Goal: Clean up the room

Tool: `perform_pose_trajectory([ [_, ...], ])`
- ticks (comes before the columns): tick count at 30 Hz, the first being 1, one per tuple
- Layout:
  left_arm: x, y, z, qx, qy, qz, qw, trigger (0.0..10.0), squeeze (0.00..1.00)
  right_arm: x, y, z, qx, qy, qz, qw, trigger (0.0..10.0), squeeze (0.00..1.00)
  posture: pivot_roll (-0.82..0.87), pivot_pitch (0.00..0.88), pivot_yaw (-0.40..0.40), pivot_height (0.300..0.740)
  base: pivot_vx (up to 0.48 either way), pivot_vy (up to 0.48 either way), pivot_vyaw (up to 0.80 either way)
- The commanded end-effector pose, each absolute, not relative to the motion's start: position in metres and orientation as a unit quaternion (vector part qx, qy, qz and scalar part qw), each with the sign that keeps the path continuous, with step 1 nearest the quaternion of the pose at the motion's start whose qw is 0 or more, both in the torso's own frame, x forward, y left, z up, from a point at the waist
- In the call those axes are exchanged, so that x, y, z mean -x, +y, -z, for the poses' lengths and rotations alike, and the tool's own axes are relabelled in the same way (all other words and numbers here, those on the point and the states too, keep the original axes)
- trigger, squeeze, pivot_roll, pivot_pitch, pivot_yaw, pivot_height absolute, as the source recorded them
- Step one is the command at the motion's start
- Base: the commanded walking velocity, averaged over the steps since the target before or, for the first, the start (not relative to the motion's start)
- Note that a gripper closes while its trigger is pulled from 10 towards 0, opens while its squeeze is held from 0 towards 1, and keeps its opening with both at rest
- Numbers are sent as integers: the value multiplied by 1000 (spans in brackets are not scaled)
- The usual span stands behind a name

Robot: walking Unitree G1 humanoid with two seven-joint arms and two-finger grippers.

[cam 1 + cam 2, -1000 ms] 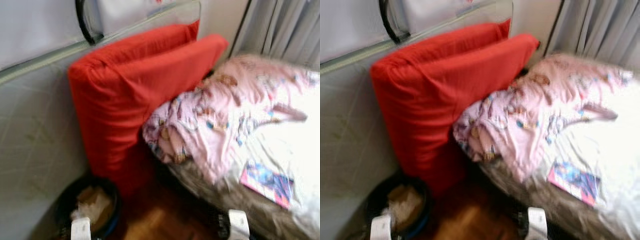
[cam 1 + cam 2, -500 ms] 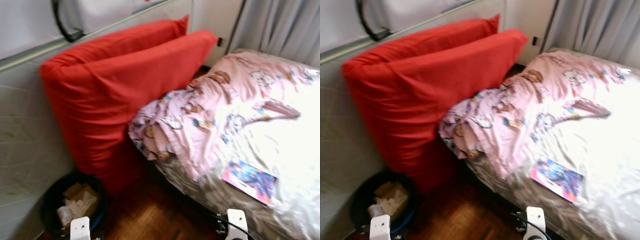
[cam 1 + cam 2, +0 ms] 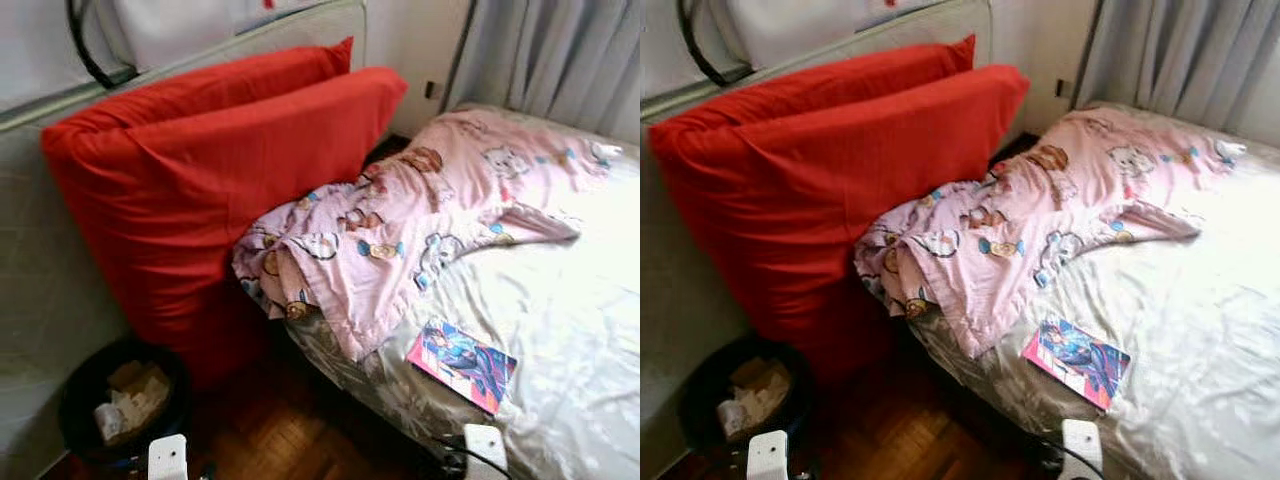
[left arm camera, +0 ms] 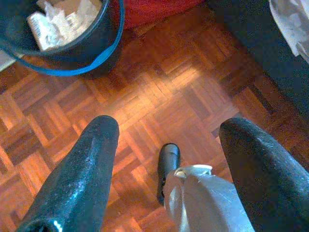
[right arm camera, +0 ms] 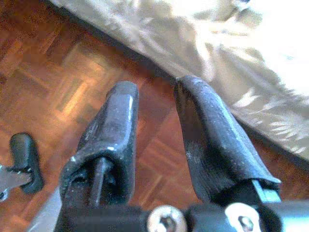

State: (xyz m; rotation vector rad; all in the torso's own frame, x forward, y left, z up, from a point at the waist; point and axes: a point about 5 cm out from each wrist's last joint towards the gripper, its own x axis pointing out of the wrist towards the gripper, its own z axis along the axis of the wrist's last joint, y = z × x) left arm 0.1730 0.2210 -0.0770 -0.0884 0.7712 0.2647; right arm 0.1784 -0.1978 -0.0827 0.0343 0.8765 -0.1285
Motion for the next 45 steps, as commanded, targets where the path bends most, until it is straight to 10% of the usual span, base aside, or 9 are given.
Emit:
perform_pose_trajectory([
  [1, -180, 217, 80, 16, 449, -75, 890, 10000, 0, -167, -245, 78, -118, 417, 145, 890, 10000, 0, -102, 0, 18, 740, 0, 0, 0],
  [45, -179, 216, 81, 15, 447, -65, 892, 10000, 0, -165, -246, 79, -115, 418, 143, 890, 10000, 0, -102, 0, 21, 740, 0, 0, 0],
])
